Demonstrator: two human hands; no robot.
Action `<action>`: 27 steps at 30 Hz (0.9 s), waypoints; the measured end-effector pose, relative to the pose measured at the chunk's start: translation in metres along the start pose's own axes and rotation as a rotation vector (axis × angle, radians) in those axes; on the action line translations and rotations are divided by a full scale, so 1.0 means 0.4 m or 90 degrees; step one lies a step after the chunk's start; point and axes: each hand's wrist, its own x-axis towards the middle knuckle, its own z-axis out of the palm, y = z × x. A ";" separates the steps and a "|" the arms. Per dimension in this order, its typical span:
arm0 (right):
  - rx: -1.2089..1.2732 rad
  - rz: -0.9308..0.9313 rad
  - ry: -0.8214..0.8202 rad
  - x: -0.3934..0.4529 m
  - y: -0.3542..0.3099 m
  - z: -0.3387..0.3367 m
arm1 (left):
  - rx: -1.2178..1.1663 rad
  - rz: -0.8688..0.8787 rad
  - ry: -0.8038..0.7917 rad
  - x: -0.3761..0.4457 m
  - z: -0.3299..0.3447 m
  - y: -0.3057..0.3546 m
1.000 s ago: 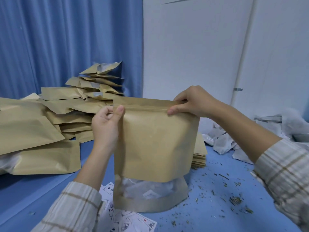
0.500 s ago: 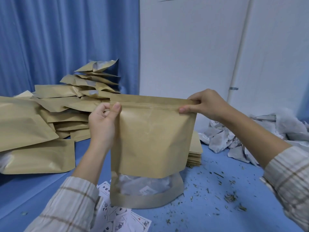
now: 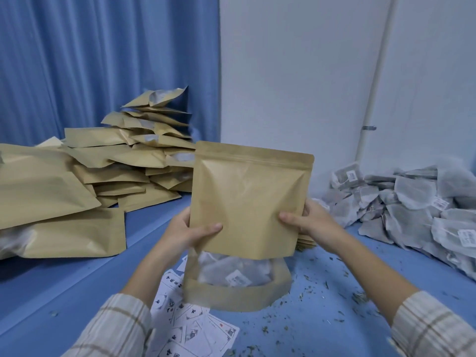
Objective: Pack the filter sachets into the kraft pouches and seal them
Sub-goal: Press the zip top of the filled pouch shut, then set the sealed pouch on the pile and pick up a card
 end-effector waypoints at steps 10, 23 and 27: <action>0.125 -0.017 0.035 0.005 0.085 0.107 | -0.101 0.063 0.096 -0.007 -0.010 0.019; 0.413 0.036 0.083 0.341 -0.196 0.619 | -0.635 0.050 0.115 -0.045 -0.430 0.060; 0.569 0.157 -0.151 0.454 -0.435 0.926 | -0.649 0.108 0.185 0.001 -0.499 0.114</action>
